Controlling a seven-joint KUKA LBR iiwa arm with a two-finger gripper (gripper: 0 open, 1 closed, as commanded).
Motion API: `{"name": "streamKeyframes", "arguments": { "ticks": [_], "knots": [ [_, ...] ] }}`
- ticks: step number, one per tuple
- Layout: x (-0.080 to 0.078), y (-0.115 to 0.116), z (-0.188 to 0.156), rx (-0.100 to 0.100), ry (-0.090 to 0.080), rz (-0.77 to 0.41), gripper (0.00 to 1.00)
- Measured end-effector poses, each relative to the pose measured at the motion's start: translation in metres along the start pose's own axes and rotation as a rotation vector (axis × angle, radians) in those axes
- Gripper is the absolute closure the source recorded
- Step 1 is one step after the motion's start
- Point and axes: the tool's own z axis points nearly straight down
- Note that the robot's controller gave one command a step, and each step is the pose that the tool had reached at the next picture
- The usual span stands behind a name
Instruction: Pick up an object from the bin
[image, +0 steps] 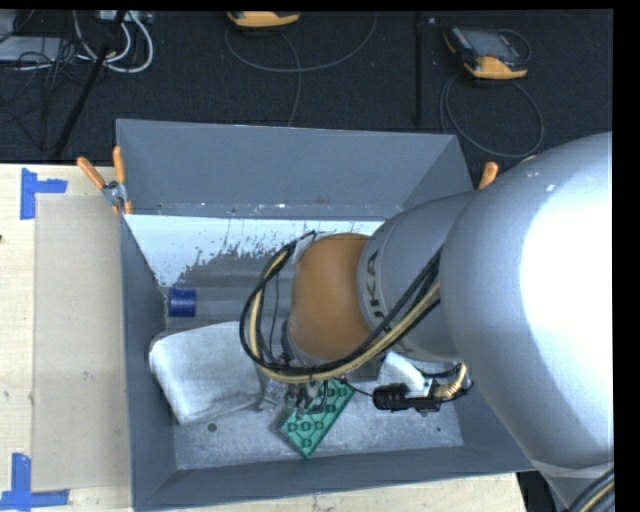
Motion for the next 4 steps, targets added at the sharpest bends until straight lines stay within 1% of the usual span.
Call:
{"name": "streamKeyframes", "arguments": {
  "ticks": [1, 2, 3, 4],
  "knots": [
    [0.0, 0.0, 0.0, -0.001, 0.0, 0.001, 0.0],
    [0.001, 0.005, 0.009, -0.001, 0.002, 0.03, 0.0],
    [-0.021, -0.057, -0.024, -0.001, -0.003, -0.365, 0.0],
    [-0.042, -0.064, 0.01, -0.016, -0.022, -0.603, 0.0]
  ]
}}
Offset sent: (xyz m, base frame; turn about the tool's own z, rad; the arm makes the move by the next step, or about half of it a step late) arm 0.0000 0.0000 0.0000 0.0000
